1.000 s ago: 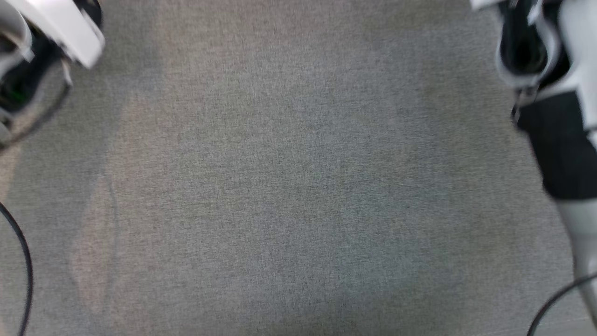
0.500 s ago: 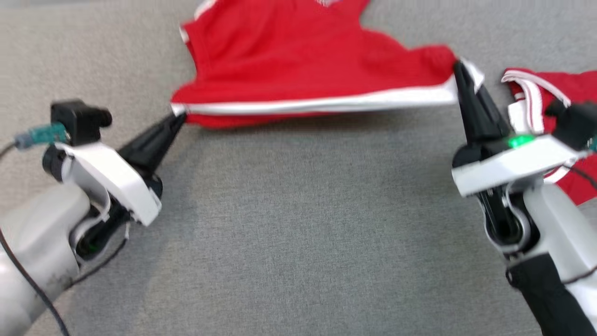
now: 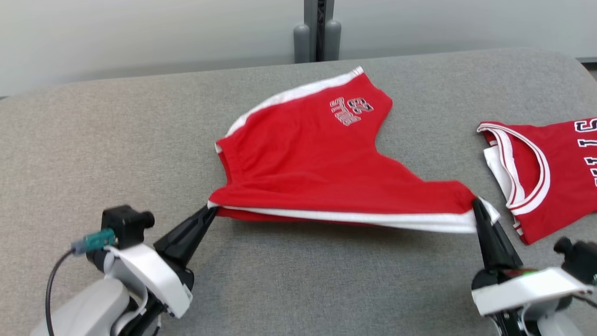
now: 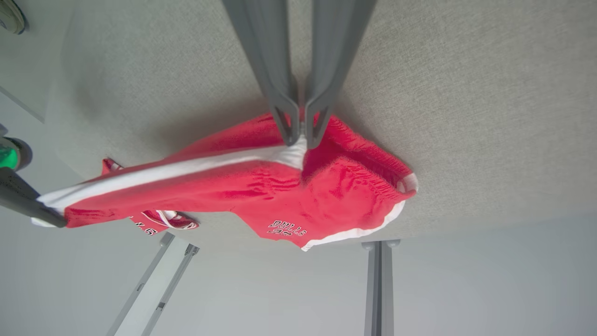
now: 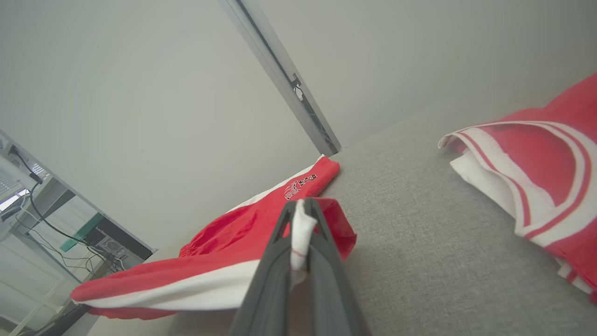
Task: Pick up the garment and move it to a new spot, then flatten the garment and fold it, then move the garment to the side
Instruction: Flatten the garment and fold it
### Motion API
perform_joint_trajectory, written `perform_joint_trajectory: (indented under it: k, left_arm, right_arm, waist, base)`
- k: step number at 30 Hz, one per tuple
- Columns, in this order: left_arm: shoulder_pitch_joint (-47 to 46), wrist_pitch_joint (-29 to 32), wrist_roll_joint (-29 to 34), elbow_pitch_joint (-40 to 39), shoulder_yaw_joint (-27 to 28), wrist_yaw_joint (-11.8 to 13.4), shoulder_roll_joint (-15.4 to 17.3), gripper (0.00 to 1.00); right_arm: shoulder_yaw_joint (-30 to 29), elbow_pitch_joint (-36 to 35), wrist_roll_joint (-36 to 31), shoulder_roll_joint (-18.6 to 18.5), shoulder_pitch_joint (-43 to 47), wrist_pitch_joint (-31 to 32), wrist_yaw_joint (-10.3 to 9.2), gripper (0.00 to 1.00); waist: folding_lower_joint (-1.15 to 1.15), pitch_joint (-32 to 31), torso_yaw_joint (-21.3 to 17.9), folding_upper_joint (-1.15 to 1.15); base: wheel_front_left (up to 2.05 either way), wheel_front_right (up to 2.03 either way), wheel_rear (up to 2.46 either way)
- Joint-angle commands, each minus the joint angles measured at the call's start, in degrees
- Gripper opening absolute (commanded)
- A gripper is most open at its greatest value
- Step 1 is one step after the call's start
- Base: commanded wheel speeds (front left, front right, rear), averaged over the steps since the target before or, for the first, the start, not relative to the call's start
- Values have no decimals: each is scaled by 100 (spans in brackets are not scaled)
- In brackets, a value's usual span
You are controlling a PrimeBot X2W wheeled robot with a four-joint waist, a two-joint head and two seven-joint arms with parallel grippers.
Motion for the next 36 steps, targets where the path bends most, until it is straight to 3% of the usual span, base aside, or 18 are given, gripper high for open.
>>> perform_joint_trajectory:
  k: [1, 5, 12, 27, 36]
  left_arm:
    - [341, -23, 294, -125, 329, 68, -25, 0]
    - [1089, -23, 706, -473, 979, 198, -178, 0]
    - [1859, -23, 1093, -775, 1438, 283, -425, 0]
    - [1737, -15, 1313, -509, 1269, 109, -685, 0]
    - [1184, 1, 1311, -392, 1207, 40, -774, 0]
  right_arm:
    - [-202, -119, -132, 36, 284, -40, 0, 0]
    - [-338, -260, -395, 139, 716, -40, 0, 0]
    - [-411, -388, -623, 234, 1006, -40, 0, 0]
    - [-459, -247, -834, 27, 715, 54, 0, 0]
    - [-348, 31, -997, -68, -144, 21, 0, 0]
  waist:
    - [0, -101, 44, 0]
    - [0, -186, 12, 0]
    - [0, -250, 17, 0]
    - [0, -420, 207, 0]
    - [0, 12, 285, 0]
  base:
    - [0, 0, 0]
    - [0, 0, 0]
    - [0, 0, 0]
    - [0, 0, 0]
    - [0, 0, 0]
